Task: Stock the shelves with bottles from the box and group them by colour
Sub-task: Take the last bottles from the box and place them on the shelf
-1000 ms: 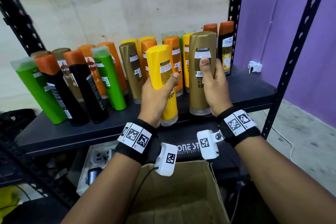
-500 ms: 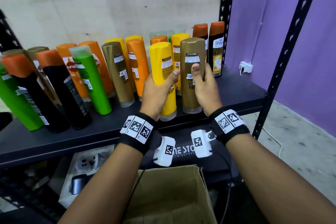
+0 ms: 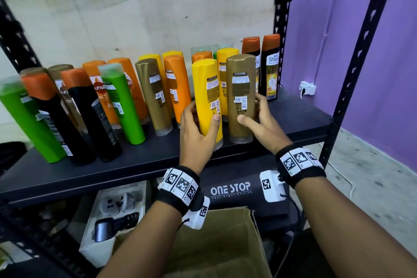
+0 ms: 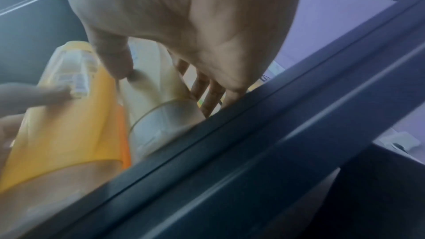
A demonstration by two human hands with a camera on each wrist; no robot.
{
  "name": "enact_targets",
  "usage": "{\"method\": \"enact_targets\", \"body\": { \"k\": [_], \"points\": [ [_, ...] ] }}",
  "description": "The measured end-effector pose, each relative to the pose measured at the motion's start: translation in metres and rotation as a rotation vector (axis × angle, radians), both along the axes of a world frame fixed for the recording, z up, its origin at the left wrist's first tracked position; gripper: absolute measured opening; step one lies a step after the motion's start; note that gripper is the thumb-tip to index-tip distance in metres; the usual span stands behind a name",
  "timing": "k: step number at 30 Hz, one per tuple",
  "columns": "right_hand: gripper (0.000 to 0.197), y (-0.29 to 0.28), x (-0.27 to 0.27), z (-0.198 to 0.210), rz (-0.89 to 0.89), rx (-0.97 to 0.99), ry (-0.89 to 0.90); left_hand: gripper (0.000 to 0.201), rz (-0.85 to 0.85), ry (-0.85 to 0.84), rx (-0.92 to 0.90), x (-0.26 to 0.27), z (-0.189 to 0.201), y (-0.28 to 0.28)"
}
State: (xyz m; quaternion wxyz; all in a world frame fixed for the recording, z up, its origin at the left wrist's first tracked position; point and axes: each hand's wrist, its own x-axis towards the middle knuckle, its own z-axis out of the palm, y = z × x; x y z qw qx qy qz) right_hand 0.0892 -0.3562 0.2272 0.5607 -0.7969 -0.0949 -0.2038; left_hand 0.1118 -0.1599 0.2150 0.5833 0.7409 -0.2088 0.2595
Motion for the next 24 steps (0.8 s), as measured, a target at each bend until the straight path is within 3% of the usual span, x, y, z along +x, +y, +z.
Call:
{"method": "enact_targets", "body": {
  "k": [14,19,24],
  "points": [
    [0.051,-0.002,0.007,-0.006,-0.050,-0.075,-0.005,0.067,0.054,-0.040,0.192,0.001,-0.005,0.008],
    [0.064,0.004,0.024,-0.004,-0.176,-0.163,-0.014,0.068,0.062,-0.029,0.213,0.013,-0.002,0.001],
    [0.084,0.010,0.037,0.005,-0.102,-0.009,0.104,0.068,0.059,-0.006,0.224,0.024,0.001,-0.010]
  ]
}}
